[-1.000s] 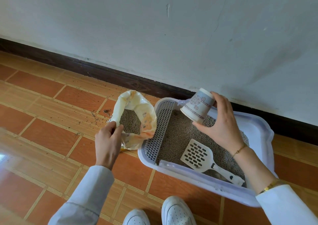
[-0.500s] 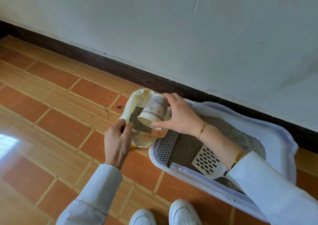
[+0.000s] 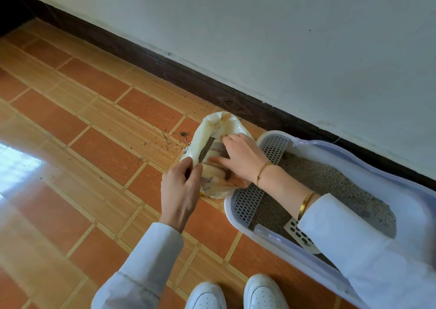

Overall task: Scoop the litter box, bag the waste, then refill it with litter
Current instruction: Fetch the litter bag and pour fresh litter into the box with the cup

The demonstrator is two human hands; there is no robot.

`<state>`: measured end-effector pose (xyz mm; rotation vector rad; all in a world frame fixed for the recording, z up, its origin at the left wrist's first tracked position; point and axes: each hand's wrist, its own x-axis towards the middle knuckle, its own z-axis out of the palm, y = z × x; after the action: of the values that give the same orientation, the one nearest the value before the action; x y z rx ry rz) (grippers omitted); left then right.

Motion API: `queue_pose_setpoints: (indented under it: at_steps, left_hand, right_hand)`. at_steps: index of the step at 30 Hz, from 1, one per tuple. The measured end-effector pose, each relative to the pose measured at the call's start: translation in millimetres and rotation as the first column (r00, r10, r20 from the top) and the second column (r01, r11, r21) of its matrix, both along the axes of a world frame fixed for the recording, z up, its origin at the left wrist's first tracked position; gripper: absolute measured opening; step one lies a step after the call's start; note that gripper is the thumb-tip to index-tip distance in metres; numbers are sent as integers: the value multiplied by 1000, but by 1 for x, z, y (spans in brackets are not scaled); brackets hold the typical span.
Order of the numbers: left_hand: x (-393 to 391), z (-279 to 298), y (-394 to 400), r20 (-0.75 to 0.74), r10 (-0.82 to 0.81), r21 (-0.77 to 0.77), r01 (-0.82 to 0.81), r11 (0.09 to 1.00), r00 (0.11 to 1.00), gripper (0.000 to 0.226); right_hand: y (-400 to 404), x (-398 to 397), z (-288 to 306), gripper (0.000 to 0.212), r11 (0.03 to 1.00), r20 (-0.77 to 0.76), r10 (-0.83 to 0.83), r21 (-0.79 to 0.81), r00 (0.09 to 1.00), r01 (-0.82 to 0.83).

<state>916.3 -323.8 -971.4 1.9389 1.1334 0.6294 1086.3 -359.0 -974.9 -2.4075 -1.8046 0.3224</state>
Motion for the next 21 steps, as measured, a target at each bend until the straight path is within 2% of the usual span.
queue_pose_setpoints:
  at_steps: [2, 4, 6, 8, 10, 12, 17, 21]
  left_hand:
    - [-3, -3, 2, -15, 15, -2, -15, 1000, 1000, 34]
    - [-5, -6, 4, -36, 24, 1, -24, 1000, 999, 36]
    - [-6, -8, 6, -47, 27, -3, -27, 1000, 999, 36]
    - [-6, -9, 7, -58, 23, -1, -23, 1000, 998, 38]
    - [-7, -10, 8, -73, 17, 0, -17, 1000, 997, 40]
    - [-8, -11, 9, -89, 18, -9, -18, 1000, 996, 42]
    - [-13, -18, 17, -83, 26, -59, -31, 998, 996, 44]
    - [-18, -10, 29, 7, 110, -86, -109, 990, 994, 40]
  right_hand:
    - [-3, 5, 5, 45, 986, -78, -48, 155, 996, 60]
    - [-6, 12, 11, 27, 940, -5, -112, 324, 994, 108]
    - [-8, 21, 14, 25, 908, 51, -195, 386, 979, 161]
    - [-7, 29, 12, 33, 929, -1, -248, 283, 969, 238]
    - [-5, 35, 7, 40, 954, -96, -283, 80, 954, 291]
    - [-2, 36, 1, 37, 953, -152, -304, -43, 941, 301]
    - [7, 35, -9, 19, 951, -215, -308, -46, 927, 305]
    - [20, 32, -1, 23, 963, -242, -241, 57, 940, 262]
